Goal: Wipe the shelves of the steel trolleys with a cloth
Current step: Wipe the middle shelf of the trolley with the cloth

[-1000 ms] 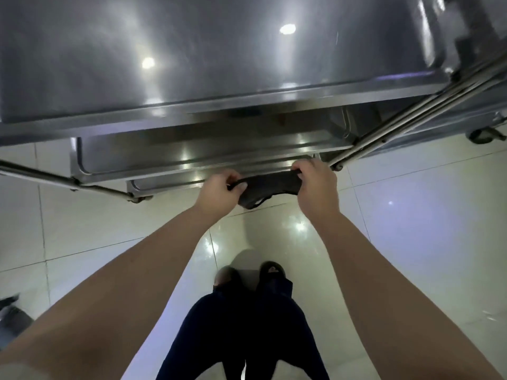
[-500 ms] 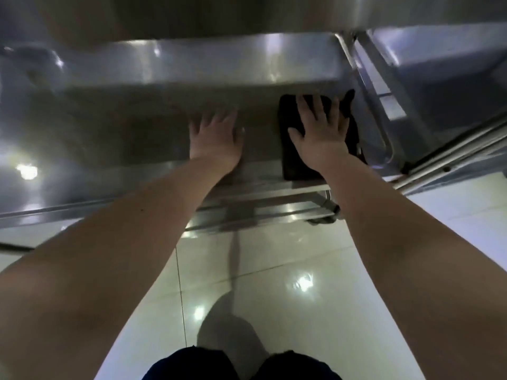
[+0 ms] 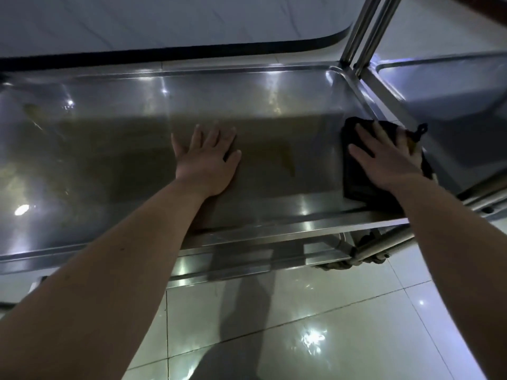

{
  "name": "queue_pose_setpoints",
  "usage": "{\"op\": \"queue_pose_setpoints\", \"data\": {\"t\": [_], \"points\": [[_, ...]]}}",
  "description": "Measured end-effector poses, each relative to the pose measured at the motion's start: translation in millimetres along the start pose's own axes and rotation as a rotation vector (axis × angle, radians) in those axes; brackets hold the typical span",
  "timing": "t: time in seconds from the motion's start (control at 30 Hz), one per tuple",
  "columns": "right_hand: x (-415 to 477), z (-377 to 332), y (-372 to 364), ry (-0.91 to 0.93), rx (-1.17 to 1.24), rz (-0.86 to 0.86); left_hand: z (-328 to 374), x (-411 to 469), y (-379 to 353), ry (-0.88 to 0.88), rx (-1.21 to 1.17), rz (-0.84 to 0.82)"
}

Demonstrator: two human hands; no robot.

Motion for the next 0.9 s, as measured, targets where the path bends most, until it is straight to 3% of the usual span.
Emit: {"op": "queue_pose_setpoints", "data": {"t": [0.13, 0.3, 0.37, 0.5, 0.67, 0.8, 0.9], "points": [[4.2, -35.4, -12.3, -0.009, 0.065, 0.014, -0.3, 3.5, -2.3, 0.006, -0.022, 0.007], [-47.2, -201.7, -70.6, 0.419, 0.003, -0.025, -7.4, 1.5, -2.0, 0.052, -0.07, 0.048], [-58.5, -219.3, -78.4, 0.475, 0.03, -0.074, -11.2, 0.4, -2.5, 0.086, -0.105, 0.053], [-33.7, -161.2, -52.3, 0.425, 0.031, 0.001, -7.5, -2.9, -4.1, 0.052, -0.078, 0.065], [10.9, -22.3, -11.0, 0.102, 0.023, 0.009, -7.9, 0.4, -5.1, 0.058, -0.064, 0.048], [5.4, -11.3, -6.5, 0.021, 0.031, 0.099, -8.7, 13.3, -1.6, 0.017, -0.067, -0.058], [0.9, -19.8, -6.3, -0.051, 0.009, 0.102, -27.3, 28.6, 6.7, 0.009, 0.014, -0.047]]}}
Point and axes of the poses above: each hand's wrist, its own x-axis towards the middle knuckle, its own y-axis out of the back of the hand, z = x × y, the point moved 5 cm from there along x, towards the middle knuckle, and after that the axes turned 11 degrees about x, right-handed, at the moved point
